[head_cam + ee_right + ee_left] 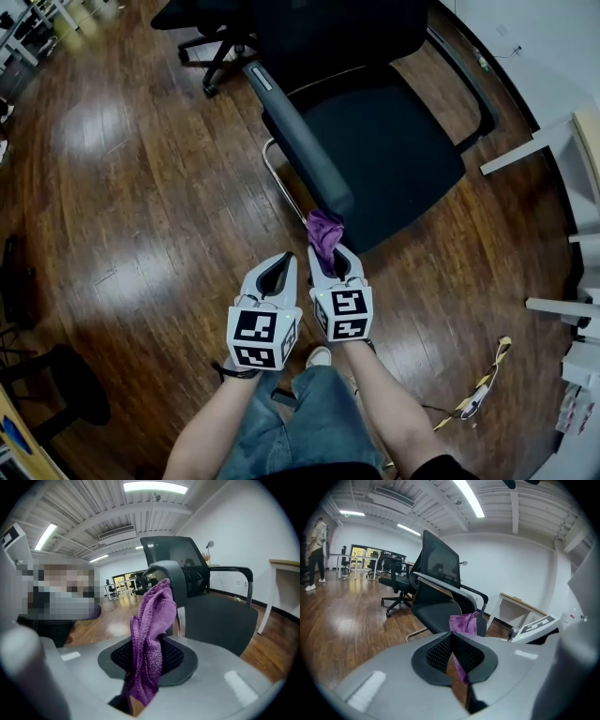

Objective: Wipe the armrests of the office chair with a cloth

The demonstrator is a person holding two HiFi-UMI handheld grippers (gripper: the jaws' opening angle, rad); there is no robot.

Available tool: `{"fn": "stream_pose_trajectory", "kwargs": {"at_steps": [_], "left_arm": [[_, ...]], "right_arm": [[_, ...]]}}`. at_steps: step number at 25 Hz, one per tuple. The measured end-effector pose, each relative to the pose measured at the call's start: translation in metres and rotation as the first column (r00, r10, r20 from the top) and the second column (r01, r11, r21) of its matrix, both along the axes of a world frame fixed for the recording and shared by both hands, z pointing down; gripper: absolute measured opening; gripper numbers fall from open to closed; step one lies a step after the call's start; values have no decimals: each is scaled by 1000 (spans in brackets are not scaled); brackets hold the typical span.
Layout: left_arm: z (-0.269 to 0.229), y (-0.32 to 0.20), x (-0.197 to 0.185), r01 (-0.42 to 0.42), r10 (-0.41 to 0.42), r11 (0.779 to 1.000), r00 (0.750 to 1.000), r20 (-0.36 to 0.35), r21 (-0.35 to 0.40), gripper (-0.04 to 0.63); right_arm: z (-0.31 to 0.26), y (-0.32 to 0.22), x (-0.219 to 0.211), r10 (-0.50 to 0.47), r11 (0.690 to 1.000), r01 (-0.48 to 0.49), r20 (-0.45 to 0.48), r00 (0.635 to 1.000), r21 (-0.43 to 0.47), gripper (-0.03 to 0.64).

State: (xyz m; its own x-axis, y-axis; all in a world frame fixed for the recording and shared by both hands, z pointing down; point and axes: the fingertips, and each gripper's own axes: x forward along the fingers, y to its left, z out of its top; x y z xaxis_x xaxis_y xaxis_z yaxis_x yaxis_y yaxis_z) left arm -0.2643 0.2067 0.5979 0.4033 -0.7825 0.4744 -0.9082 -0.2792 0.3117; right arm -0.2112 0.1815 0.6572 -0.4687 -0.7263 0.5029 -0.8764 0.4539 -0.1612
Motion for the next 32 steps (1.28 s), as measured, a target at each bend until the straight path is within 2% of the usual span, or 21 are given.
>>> {"fn": "stream_pose_trajectory", "kwargs": {"at_steps": [5, 10, 21, 32], "left_arm": [[17, 2, 3, -28, 27, 999, 998, 57, 23, 5], [-2, 3, 5, -13, 9, 999, 997, 82, 51, 5], [-116, 39, 50, -3, -4, 997, 996, 89, 75, 5], [-257, 103, 63, 28, -43, 979, 997, 69, 204, 5]], "right_arm": [[33, 3, 0, 10, 1000, -10, 18, 1000, -13, 98], [15, 8, 7, -6, 1000, 6, 30, 1000, 15, 98], [-137, 40, 38, -37, 994, 27, 87, 996, 110, 98], [-306, 105, 61, -106, 961, 79, 86, 991, 266, 98]]}}
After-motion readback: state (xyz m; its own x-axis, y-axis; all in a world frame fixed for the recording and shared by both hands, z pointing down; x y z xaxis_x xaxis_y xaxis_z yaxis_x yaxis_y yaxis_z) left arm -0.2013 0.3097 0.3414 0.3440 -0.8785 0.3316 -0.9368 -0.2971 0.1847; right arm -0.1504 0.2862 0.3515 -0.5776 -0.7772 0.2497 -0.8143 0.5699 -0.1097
